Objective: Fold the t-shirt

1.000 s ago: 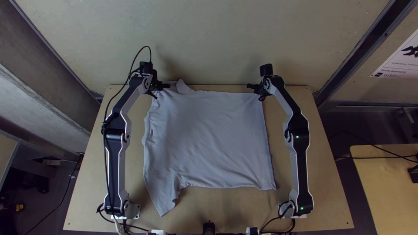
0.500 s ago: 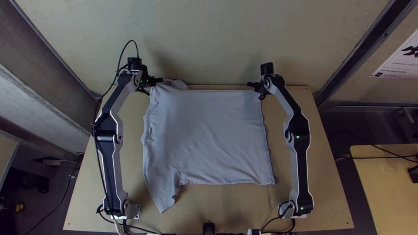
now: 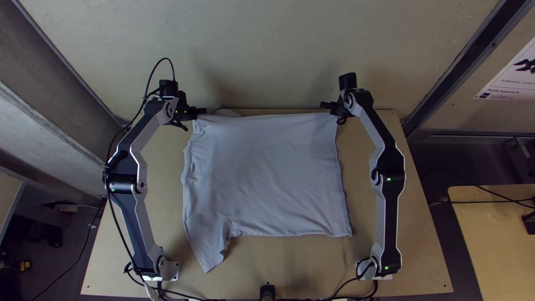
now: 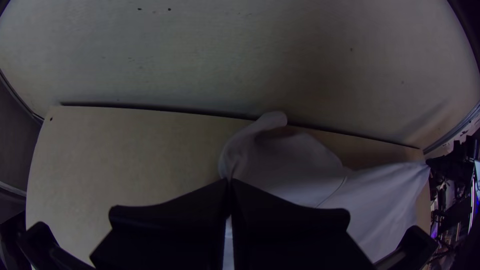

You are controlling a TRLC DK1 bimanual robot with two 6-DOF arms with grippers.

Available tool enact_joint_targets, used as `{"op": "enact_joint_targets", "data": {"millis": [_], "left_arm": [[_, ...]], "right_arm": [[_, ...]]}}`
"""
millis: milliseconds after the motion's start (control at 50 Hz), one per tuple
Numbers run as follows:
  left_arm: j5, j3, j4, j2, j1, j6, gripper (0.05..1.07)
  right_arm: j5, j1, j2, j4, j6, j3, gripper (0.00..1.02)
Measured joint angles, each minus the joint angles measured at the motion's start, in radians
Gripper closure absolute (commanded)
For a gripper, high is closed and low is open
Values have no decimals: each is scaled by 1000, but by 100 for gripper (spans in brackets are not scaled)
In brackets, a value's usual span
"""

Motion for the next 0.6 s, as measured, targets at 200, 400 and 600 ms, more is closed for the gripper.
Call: {"op": "enact_joint_targets", "data": {"millis": [200,400,600], "left_arm": [[11,-167,43,-127,-2,1,105],[15,-298,52,-236,-2,8,105],[14,-436,57,-347,-2,27,105]], "right_arm": [[3,0,-31,-8,-15,-75,100],[3,5,-101,-10,-30,-175,100],[10,26,-197,5,-34,-301,100]]}}
